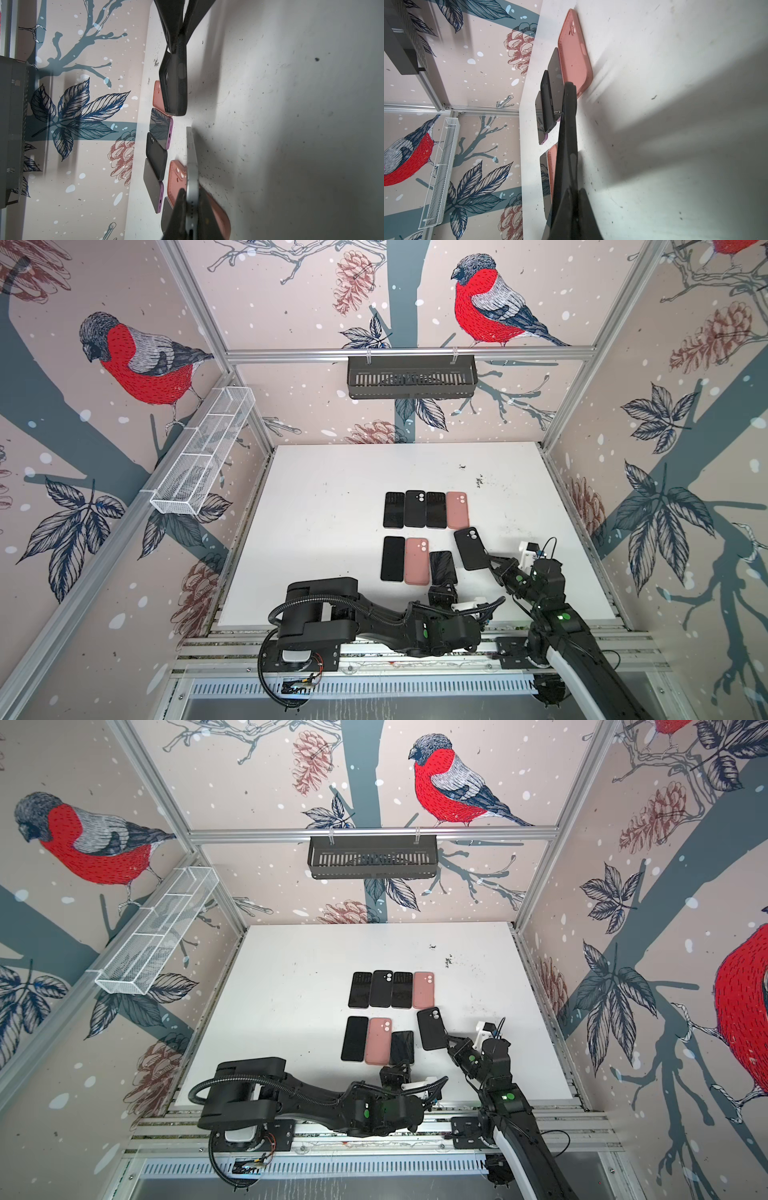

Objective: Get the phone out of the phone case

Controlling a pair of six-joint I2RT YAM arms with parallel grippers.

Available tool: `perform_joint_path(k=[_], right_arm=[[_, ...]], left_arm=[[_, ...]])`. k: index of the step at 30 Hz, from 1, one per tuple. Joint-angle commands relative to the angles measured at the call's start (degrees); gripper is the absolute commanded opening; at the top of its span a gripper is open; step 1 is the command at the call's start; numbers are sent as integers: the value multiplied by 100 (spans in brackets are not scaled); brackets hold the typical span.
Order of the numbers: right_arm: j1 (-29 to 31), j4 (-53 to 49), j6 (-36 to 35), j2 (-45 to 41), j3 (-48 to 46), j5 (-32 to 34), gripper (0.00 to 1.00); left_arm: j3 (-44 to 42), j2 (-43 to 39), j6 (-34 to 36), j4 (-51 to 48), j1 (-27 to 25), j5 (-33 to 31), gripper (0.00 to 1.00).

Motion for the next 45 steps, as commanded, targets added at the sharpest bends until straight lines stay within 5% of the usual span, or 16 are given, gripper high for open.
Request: perform_joint_path(k=[1, 11, 19, 23, 45], right_arm=[[7, -641, 26, -31, -198, -85, 0], [10, -710, -108, 84, -291, -29, 2], [76, -633, -147, 193, -431, 56, 6], [184, -518, -165, 354, -431, 144, 7], [493, -716, -314, 552, -431, 619, 15]], left_arm=[[-38, 20, 34, 347, 30, -4, 3], [57, 168, 71, 404, 11, -6, 41], [53, 231, 34, 529, 11, -69, 60], [-20, 222, 34, 762, 10, -249, 83], [74, 350, -816, -62, 237, -239, 97]])
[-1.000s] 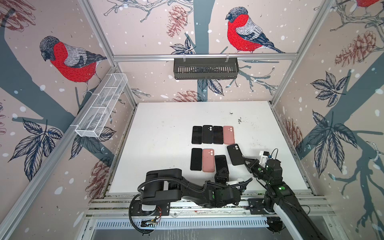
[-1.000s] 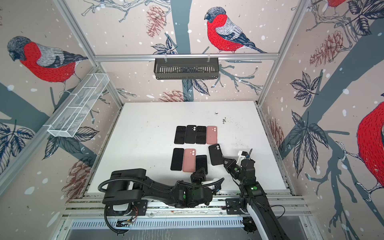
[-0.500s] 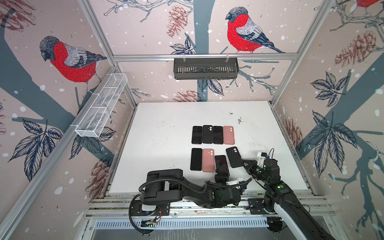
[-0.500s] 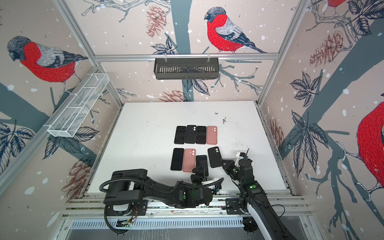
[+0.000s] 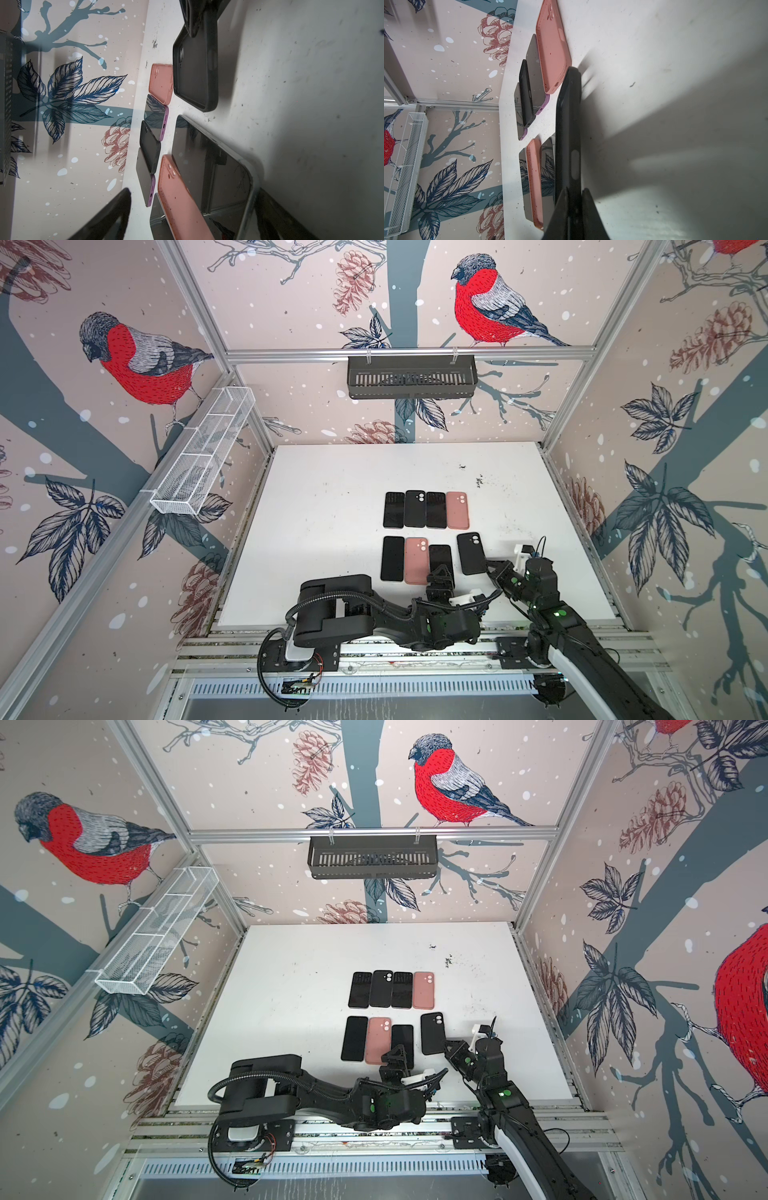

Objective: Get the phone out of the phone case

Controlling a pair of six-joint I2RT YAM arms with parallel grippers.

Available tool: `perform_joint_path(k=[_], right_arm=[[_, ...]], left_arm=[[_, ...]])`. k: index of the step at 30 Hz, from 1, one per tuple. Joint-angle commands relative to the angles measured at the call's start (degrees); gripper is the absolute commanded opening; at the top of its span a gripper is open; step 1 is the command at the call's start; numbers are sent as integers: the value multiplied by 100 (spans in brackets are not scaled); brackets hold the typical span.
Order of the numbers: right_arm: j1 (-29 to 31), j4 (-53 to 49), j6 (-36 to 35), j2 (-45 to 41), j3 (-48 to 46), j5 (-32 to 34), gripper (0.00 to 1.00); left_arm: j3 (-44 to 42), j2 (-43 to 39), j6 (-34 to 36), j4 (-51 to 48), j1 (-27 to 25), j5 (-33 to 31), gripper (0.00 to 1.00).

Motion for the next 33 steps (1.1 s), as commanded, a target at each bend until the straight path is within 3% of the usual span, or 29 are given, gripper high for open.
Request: perform_joint_path(k=[1, 11, 23, 33], right_arm=[[58, -700, -82, -3, -426, 139, 15], [560, -494, 119, 151, -470, 426, 18], [712, -533, -102, 228, -375, 551, 41], [592, -479, -658, 871, -67, 750, 40]], left_arm=[[-7, -99, -386, -165, 9, -67, 97], [230, -63, -900, -645, 23, 114, 98], [220, -15, -1312, -798, 165, -253, 98], [266, 12, -1364, -504, 258, -572, 98]])
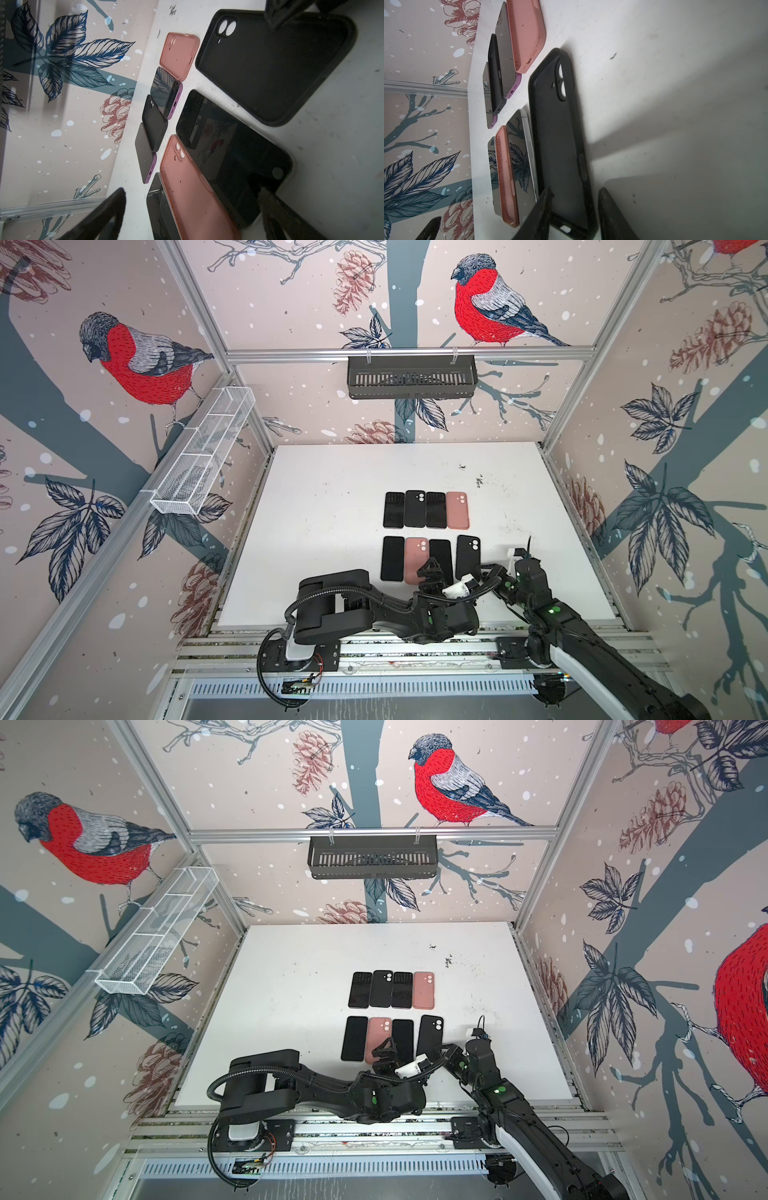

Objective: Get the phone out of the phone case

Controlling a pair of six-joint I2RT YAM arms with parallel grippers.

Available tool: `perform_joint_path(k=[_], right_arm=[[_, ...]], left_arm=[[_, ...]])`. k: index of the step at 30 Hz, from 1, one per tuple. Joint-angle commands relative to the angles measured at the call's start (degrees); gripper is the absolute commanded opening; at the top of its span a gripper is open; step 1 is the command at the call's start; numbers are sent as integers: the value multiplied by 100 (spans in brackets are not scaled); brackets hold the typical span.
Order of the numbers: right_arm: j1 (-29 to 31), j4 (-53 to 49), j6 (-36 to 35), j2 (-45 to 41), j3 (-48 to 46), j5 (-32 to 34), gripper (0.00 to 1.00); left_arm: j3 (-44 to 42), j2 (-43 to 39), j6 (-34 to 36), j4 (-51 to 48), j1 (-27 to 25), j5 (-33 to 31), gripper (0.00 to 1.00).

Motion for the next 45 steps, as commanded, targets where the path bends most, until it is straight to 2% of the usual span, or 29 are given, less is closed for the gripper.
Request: perform_joint_path(k=[1, 12, 22, 29, 34, 41, 45], right_arm=[[-22, -503, -302, 145, -67, 182, 40], [-185, -490, -944, 743, 332, 489, 37], [-139, -526, -1513, 1415, 739, 729, 33], [34, -577, -1824, 2028, 1200, 771, 33], [166, -516, -1963, 2639, 1463, 882, 30], [322, -652, -2160, 2720, 1563, 1299, 17], [416, -752, -2293, 2783, 1692, 1385, 14]], left_arm=[[58, -14, -112, 222, 6, -167, 98], [220, 156, -129, 336, 66, -456, 98], [138, -44, -313, 402, 110, -615, 98], [-24, -934, -1387, -131, -82, -712, 98], [133, -1716, -2534, -1294, -262, -803, 98], [118, -2450, -3584, -2474, -493, -924, 98], [92, -2631, -4008, -2952, -535, -1002, 98]])
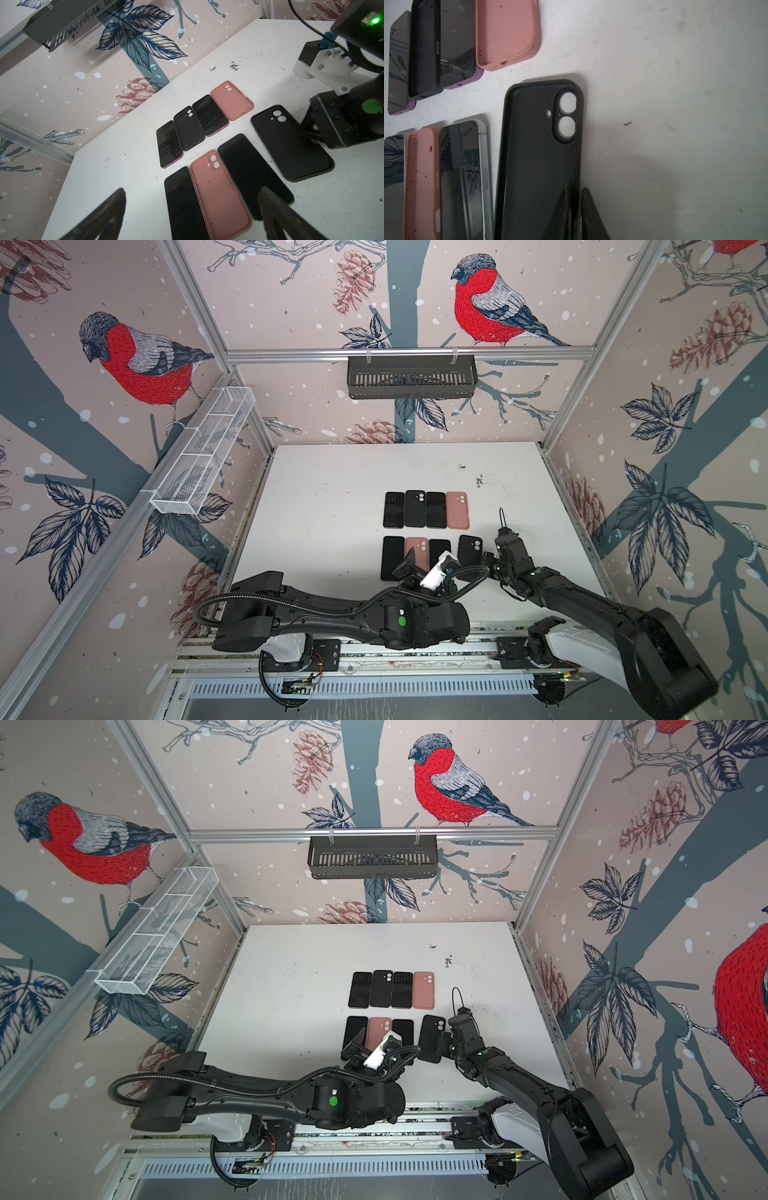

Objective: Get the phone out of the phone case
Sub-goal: 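Open the left gripper and lift it off the silver phone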

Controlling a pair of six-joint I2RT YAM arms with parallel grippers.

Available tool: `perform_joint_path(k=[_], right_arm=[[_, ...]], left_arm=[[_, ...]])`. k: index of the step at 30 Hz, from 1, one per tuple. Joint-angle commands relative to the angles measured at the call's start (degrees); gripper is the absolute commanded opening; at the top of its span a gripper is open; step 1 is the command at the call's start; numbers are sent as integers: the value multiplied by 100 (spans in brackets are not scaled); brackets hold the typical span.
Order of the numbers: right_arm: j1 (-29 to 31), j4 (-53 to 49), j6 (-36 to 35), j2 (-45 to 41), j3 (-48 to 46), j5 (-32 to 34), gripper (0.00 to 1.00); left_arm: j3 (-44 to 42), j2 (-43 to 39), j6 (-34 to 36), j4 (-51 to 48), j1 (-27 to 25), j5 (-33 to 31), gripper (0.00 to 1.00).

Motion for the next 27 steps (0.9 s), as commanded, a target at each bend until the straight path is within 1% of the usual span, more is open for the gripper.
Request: perform_joint_path(k=[1, 8, 12, 15, 19, 23, 25, 26, 27], right_arm=[[95, -495, -200, 128, 139, 255, 14], [437, -669, -309, 542, 431, 605, 8], [817, -828, -312, 664, 589, 892, 4], [1050, -868, -301, 693, 629, 1081, 3], [1119, -887, -292, 703, 646, 1167, 3], [1120, -912, -260, 709, 676, 1240, 7], [1127, -924, -251, 669, 672, 1277, 13], [1127, -917, -257, 627, 661, 1297, 17], [1125, -915, -244, 572, 654, 1322, 23]], left_arm=[[-24, -124, -735, -714, -29, -247, 98], [-48, -196, -1051, -1008, -81, -245, 97], [-40, -209, -1101, -1051, -90, -250, 97], [-39, -252, -1180, -1120, -91, -263, 96], [-105, -353, -1247, -1132, -114, -263, 96], [-197, -467, -1383, -1174, -125, -276, 97], [-240, -511, -1448, -1185, -125, -256, 97], [-255, -537, -1490, -1198, -125, -243, 97], [-276, -559, -1555, -1230, -124, -228, 97]])
